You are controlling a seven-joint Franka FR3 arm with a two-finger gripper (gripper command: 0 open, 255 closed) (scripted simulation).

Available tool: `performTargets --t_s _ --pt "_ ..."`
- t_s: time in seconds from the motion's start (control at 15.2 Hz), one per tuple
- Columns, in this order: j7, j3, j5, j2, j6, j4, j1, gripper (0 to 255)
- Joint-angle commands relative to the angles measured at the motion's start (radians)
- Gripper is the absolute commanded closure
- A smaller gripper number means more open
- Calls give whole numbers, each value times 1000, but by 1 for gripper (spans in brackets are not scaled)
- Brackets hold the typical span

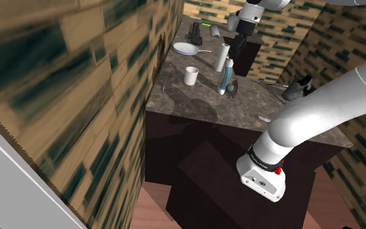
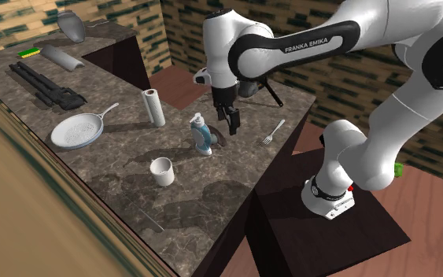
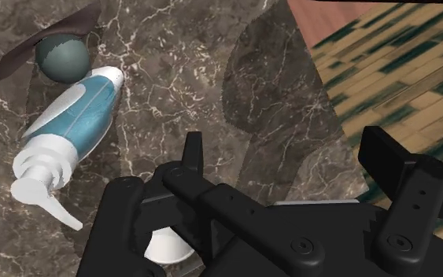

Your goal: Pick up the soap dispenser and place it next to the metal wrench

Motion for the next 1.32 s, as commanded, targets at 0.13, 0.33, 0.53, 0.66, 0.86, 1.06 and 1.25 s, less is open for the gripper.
performTargets --t_s 0.13,0.33,0.53,0.66,0.86,1.06,1.25 --pt "-119 -78 29 131 36 87 -4 0" --pt "-215 -132 74 244 54 166 -12 0" --pt "-314 -176 136 367 61 259 -31 0" --pt "-381 -197 186 455 57 329 -52 0" --pt "-458 -210 252 568 42 426 -93 0" --pt "-461 -205 255 570 82 389 -92 0" --pt "-465 -202 261 575 120 355 -89 0"
